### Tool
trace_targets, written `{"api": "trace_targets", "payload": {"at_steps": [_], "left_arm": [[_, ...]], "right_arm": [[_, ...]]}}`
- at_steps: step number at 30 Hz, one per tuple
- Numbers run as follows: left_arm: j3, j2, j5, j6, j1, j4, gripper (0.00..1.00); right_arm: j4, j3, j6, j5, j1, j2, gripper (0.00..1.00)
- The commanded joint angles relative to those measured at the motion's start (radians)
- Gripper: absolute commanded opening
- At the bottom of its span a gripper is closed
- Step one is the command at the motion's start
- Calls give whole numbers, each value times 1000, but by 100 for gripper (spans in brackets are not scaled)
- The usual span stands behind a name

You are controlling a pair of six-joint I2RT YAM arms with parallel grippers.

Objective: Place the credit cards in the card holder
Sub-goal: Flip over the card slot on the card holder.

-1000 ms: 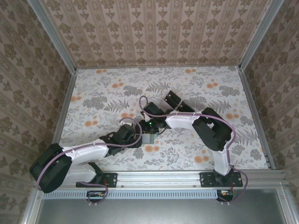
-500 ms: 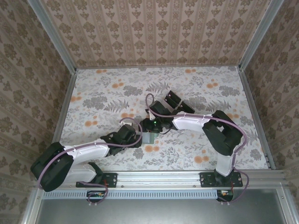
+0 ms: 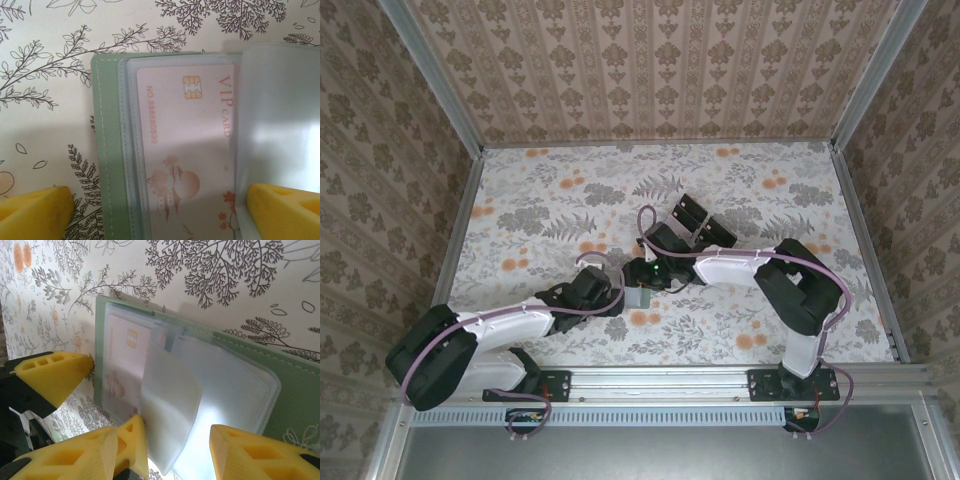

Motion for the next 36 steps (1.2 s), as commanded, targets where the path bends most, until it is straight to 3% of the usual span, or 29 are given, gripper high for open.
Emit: {"api": "trace_targets", "payload": {"at_steps": [1,14,28,36], "left_arm": [[-33,37,23,-16,7,17,100],[-23,-24,18,-11,7,-13,100],[-68,-541,-66,-111,37,-262,100],[-103,-624,-39,-131,71,-295,100]], "right_arm": [[22,11,15,0,4,43,53],[-26,113,-5,-33,20,81,53],[-187,316,-26,-5,77,172,53],[-294,460,-60,-6,85,297,53]]}}
